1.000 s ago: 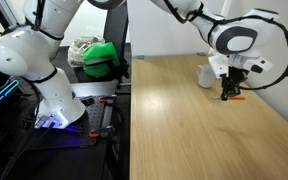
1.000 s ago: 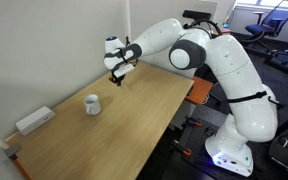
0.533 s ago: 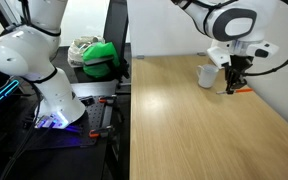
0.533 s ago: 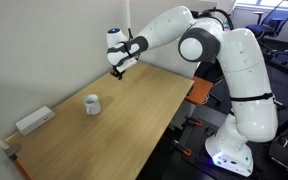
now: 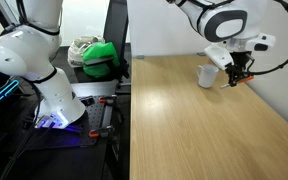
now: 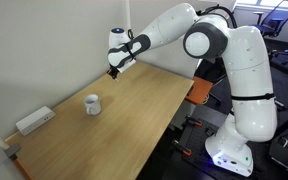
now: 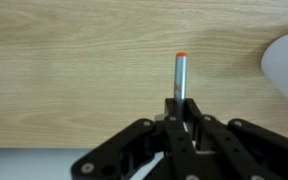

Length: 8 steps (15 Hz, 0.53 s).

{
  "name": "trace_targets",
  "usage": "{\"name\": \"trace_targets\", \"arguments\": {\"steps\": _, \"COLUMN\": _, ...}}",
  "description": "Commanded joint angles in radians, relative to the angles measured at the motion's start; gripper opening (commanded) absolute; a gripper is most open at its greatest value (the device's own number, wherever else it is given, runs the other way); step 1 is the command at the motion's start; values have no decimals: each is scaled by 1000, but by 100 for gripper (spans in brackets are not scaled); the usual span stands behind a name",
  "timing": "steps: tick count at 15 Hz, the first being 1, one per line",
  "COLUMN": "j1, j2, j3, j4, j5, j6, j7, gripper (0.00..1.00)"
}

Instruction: Put the marker in the white cup

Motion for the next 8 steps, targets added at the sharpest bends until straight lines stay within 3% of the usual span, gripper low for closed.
{"name": "trace_targets", "arguments": {"steps": 1, "j1": -71, "j2": -38, "j3": 92, "j4": -51, "j5": 95, "j6": 63, "j7": -169, "gripper": 3}}
{"name": "trace_targets", "arguments": {"steps": 8, "j1": -186, "j2": -30, "j3": 249, "j4": -33, "j5": 275, "j6": 31, "j7": -477, "gripper": 3}}
